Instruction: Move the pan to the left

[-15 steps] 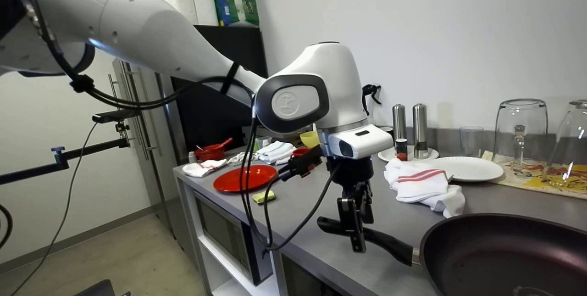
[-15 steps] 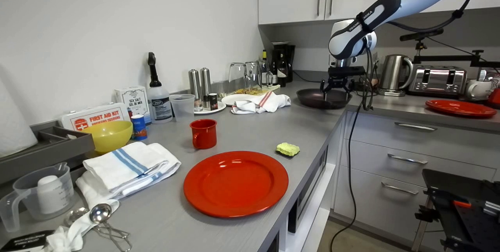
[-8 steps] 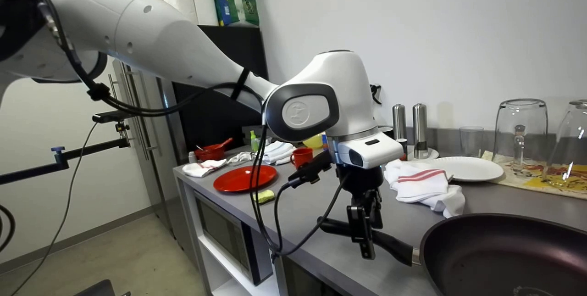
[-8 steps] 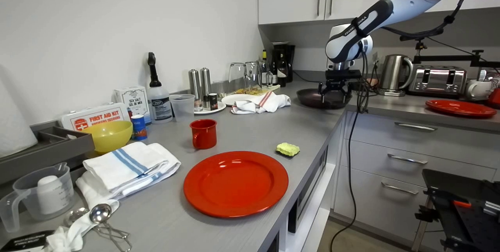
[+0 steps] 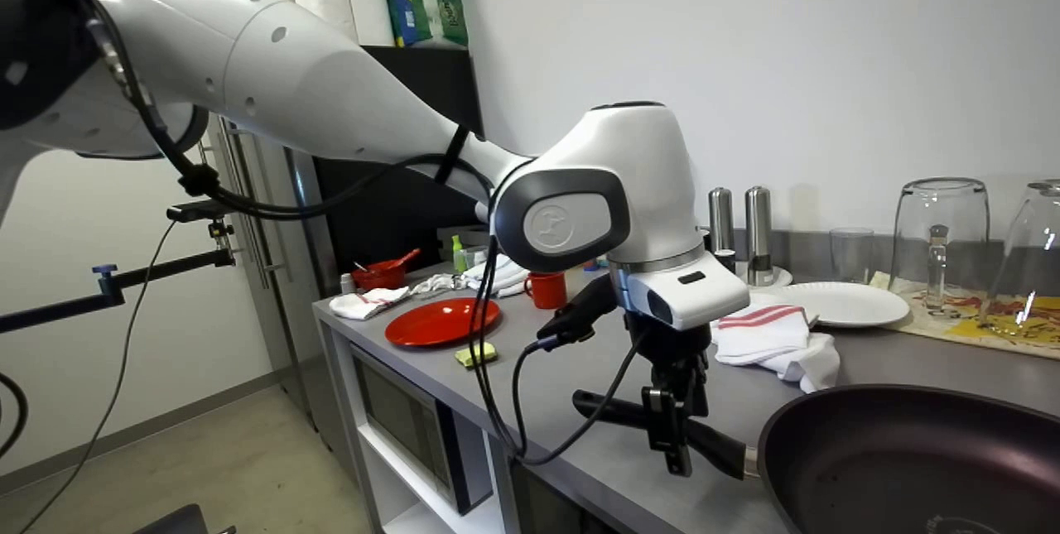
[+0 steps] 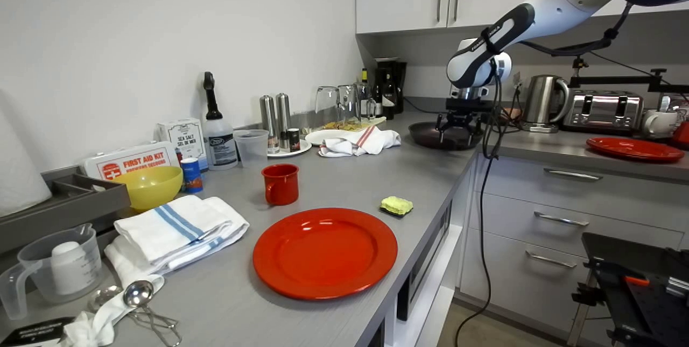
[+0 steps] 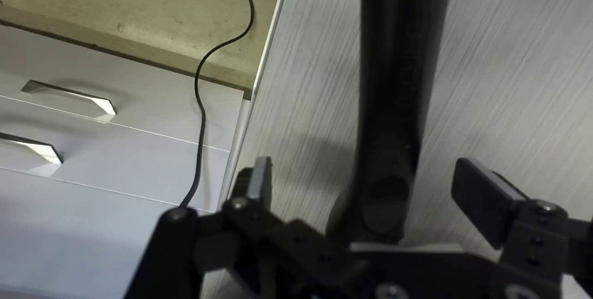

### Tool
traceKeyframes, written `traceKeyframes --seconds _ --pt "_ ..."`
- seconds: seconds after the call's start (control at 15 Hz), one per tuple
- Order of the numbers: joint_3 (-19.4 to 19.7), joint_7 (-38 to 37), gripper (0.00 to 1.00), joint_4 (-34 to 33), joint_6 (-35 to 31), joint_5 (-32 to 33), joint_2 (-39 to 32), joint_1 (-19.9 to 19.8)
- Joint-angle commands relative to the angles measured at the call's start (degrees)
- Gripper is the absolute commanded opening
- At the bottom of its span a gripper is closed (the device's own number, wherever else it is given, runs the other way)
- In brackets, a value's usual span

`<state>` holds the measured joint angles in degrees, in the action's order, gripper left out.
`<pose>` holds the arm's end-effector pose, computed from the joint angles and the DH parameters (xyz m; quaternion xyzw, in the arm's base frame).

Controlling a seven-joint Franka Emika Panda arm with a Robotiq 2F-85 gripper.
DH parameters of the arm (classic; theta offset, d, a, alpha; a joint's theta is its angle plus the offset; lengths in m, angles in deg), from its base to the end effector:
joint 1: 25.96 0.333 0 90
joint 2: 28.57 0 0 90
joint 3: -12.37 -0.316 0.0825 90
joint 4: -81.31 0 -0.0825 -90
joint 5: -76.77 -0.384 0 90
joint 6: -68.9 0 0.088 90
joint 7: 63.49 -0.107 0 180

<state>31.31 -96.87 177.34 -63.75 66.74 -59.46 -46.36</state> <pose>0.5516 -0.4122 0.3160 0.7867 -0.6136 0.0657 0.0175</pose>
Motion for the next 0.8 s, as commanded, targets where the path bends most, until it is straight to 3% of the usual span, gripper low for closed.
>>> traceKeyframes --seconds 0.0,0.53,0.73 --pt "-0.94 1.95 0.69 -2.49 0.02 -2.50 -1.56 -1.23" --pt "-0.91 2.72 0.10 -4.27 0.48 -3.63 -3.02 -2.09" --pt "-0.96 2.87 0.11 -4.68 0.57 -3.72 -3.33 -2.33"
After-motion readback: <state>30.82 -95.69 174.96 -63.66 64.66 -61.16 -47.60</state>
